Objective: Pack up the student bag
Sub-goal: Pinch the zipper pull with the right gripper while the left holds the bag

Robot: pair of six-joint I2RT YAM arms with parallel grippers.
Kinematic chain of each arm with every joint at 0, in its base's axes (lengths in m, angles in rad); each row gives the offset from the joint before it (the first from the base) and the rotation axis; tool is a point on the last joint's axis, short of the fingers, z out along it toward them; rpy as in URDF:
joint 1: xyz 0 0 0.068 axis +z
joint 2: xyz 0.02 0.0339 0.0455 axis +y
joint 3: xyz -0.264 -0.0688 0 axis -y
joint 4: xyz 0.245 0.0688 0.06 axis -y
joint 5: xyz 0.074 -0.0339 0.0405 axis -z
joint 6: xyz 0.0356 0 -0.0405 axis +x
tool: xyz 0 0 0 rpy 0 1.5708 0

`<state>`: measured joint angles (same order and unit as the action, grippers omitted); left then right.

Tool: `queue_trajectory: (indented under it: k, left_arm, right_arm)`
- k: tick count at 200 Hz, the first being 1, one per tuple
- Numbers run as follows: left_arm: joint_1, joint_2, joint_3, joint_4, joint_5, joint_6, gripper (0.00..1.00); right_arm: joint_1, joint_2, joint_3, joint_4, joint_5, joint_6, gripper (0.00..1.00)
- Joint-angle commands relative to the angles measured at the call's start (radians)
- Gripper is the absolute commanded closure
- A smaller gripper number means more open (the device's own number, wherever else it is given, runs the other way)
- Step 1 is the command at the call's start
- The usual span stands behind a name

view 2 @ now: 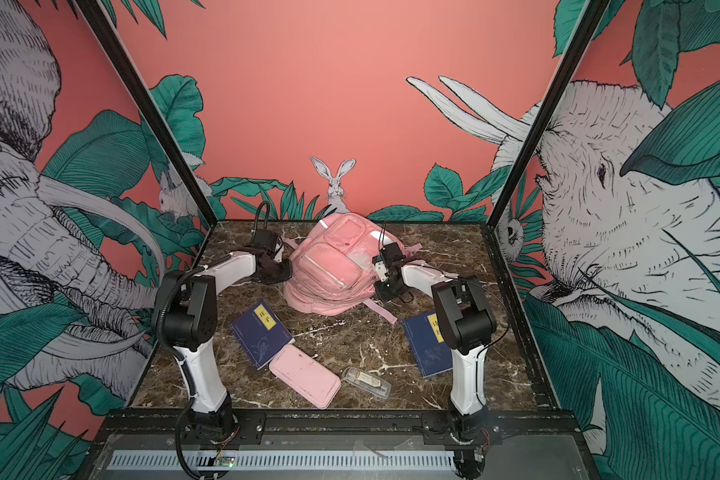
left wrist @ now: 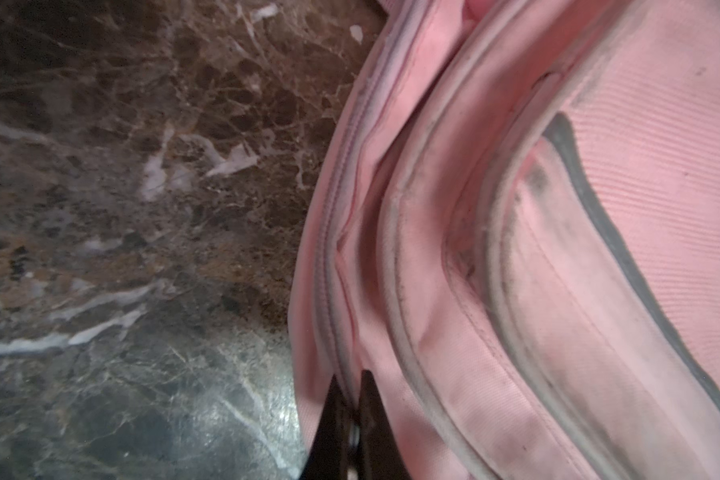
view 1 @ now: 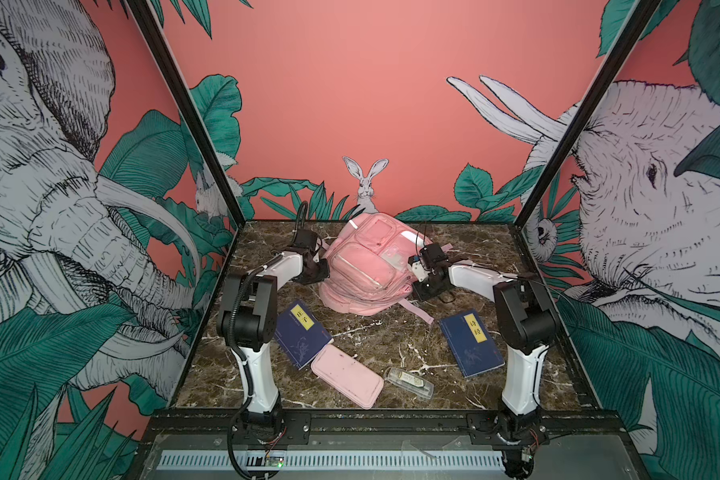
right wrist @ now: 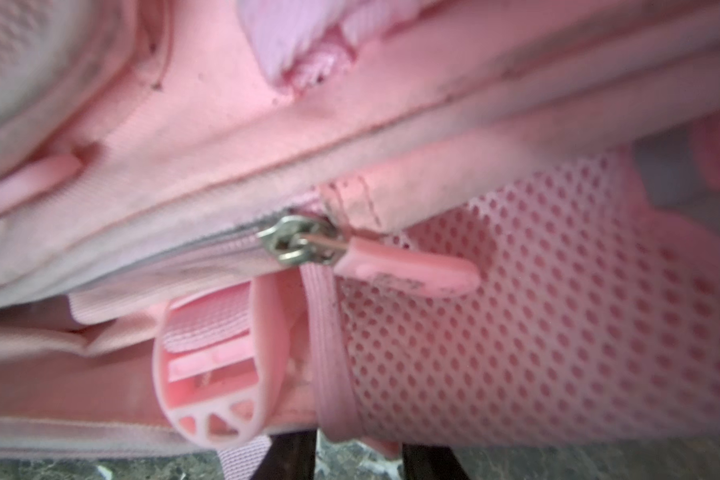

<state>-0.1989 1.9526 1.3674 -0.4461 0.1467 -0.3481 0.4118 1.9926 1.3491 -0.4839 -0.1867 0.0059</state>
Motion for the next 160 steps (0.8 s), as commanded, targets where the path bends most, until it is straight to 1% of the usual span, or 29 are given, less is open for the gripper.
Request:
queue_trajectory:
  k: [1,30,59,96,160]
  left_arm:
    - [0.009,-0.008,-0.015,-0.005,0.004,-0.012,1.00]
    - [0.008,-0.012,-0.020,0.000,0.007,-0.015,1.00]
    - [0.009,-0.017,-0.030,0.003,0.012,-0.020,1.00]
    - [0.009,-0.024,-0.046,0.015,0.024,-0.033,1.00]
    - [0.008,-0.027,-0.046,0.021,0.024,-0.046,1.00]
  right_arm:
    - [0.005,0.015,0.016,-0.024,0.012,-0.007,0.71]
    - [0.005,0.016,0.019,-0.026,0.014,-0.006,0.73]
    - [0.005,0.015,0.019,-0.033,0.019,-0.006,0.82]
    - [0.015,-0.035,-0.022,-0.022,0.021,-0.003,0.83]
    - [0.039,-0.090,-0.030,-0.050,0.034,0.009,0.93]
